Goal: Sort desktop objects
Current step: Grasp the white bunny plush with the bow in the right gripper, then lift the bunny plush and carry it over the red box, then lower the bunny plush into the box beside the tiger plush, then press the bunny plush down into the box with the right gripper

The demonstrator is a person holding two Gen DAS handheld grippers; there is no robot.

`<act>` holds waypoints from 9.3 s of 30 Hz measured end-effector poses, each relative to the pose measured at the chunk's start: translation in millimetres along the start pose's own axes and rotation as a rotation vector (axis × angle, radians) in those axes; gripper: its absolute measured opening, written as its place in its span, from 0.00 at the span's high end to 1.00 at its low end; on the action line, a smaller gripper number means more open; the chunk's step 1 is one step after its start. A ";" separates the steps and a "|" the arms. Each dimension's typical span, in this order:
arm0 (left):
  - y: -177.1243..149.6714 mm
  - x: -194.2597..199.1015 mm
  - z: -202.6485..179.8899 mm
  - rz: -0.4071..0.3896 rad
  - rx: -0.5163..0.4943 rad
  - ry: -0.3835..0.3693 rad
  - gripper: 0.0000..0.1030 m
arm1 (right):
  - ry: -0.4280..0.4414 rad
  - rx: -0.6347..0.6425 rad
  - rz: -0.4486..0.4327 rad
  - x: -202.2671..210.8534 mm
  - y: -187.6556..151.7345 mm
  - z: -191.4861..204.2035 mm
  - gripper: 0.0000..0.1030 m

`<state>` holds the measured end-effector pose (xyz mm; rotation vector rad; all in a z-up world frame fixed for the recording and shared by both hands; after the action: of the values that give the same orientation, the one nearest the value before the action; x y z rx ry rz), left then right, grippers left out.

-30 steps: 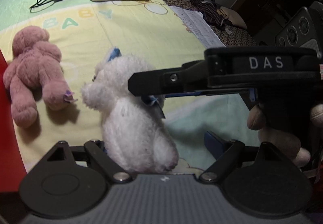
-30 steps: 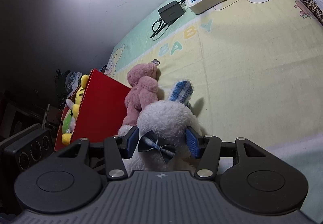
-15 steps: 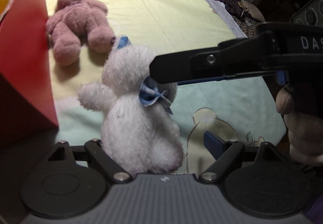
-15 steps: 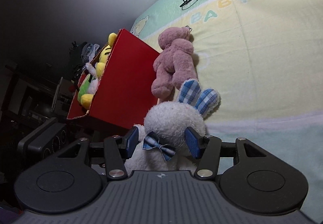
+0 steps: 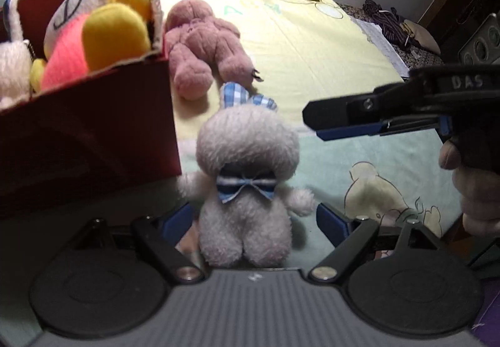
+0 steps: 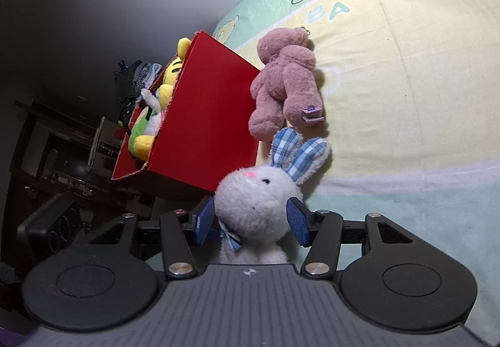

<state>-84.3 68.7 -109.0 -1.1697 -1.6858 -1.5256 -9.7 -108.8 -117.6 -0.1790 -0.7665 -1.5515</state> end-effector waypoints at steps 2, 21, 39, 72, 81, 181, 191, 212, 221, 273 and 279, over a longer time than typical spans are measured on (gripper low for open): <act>4.1 -3.5 -2.7 -0.007 -0.009 0.003 0.16 | -0.008 0.012 0.015 -4.0 -4.3 -1.3 0.46; 20.4 -38.6 1.2 0.000 -0.012 0.063 0.26 | 0.064 -0.201 0.025 -48.8 -10.4 -22.5 0.42; 43.7 -29.1 -64.2 -0.033 -0.154 -0.079 0.26 | -0.044 -0.086 -0.104 29.7 -6.6 -17.3 0.49; 78.6 118.4 37.4 -0.406 -0.106 -0.104 0.25 | -0.048 0.321 -0.430 5.4 23.8 150.1 0.48; 80.2 123.7 97.3 -0.423 -0.083 -0.091 0.25 | -0.071 0.359 -0.426 -45.7 32.6 182.7 0.48; 73.3 73.3 167.5 -0.173 0.010 -0.075 0.11 | -0.192 0.259 -0.342 -115.4 54.6 173.4 0.70; 65.8 80.7 167.5 -0.181 0.031 -0.039 0.07 | -0.205 0.247 -0.344 -110.4 42.8 171.5 0.70; 47.4 97.3 158.4 -0.197 0.062 0.034 0.04 | -0.203 0.243 -0.387 -87.1 20.2 175.1 0.70; 43.7 100.5 154.8 -0.204 0.076 0.054 0.04 | -0.201 0.235 -0.398 -80.7 10.6 175.1 0.69; 43.5 95.9 184.0 -0.178 0.182 0.122 0.04 | -0.208 0.189 -0.389 -87.5 3.8 165.9 0.69; 46.8 93.9 185.0 -0.175 0.181 0.118 0.03 | -0.207 0.186 -0.386 -88.9 5.9 164.6 0.69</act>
<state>-60.0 268.2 -39.4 -0.8421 -1.8412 -1.4766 -44.2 57.2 -38.4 -0.0550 -1.1554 -1.8299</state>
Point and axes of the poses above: each gripper's, at about its wrist camera, not at the fingertips, and x roughly against the way its jaws point, z to its left, y to its top, the point moved 4 cm from there along -x, roughly the way its jaws point, and after that the axes turned 2 degrees about y, right-handed, at the moved point
